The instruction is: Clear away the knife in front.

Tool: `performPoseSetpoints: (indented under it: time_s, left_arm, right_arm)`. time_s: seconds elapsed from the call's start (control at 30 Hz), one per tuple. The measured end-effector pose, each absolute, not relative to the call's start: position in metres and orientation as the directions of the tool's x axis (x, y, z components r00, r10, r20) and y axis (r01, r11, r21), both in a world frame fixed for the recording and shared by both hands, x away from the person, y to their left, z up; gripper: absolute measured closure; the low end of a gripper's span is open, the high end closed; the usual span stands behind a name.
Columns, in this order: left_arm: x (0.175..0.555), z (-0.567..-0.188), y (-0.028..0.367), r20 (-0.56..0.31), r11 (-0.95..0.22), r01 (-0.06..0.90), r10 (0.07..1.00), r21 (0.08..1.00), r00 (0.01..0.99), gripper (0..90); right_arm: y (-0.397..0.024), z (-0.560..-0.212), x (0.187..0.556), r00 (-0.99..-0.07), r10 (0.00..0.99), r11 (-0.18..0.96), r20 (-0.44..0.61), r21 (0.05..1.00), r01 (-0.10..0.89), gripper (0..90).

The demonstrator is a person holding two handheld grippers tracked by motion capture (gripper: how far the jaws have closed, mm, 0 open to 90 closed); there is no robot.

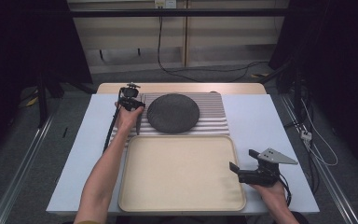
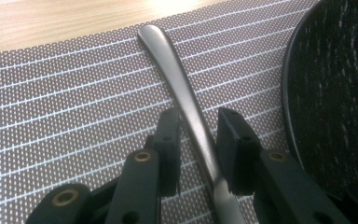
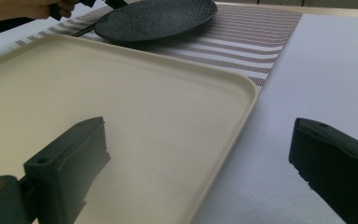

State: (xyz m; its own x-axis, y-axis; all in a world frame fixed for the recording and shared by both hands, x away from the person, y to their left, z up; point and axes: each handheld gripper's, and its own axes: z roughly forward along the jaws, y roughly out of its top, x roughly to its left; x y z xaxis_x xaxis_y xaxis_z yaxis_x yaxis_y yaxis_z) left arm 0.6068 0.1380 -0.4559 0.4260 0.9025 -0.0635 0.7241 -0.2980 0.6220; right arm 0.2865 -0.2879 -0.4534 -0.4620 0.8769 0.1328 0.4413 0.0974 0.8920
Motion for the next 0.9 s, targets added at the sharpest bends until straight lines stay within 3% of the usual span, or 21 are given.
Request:
performPoseSetpoints:
  time_s: [0.13, 0.47, 0.9]
  left_arm:
    - [0.6100, -0.4540, 0.1321, -0.032, -0.320, 0.734, 0.906, 0.600, 0.421, 71.1]
    - [0.6124, -0.4518, 0.1321, -0.063, -0.316, 0.754, 0.902, 0.576, 0.426, 79.5]
    - [0.6104, -0.4495, 0.1340, -0.055, -0.346, 0.758, 0.893, 0.553, 0.447, 79.8]
  right_arm:
    - [-0.2879, -0.4536, 0.2868, -0.460, 0.878, 0.096, 0.134, 0.892, 0.442, 4.6]
    - [-0.2884, -0.4537, 0.2864, -0.460, 0.878, 0.100, 0.129, 0.891, 0.442, 4.7]
    - [-0.2881, -0.4537, 0.2862, -0.461, 0.878, 0.103, 0.128, 0.891, 0.443, 4.9]
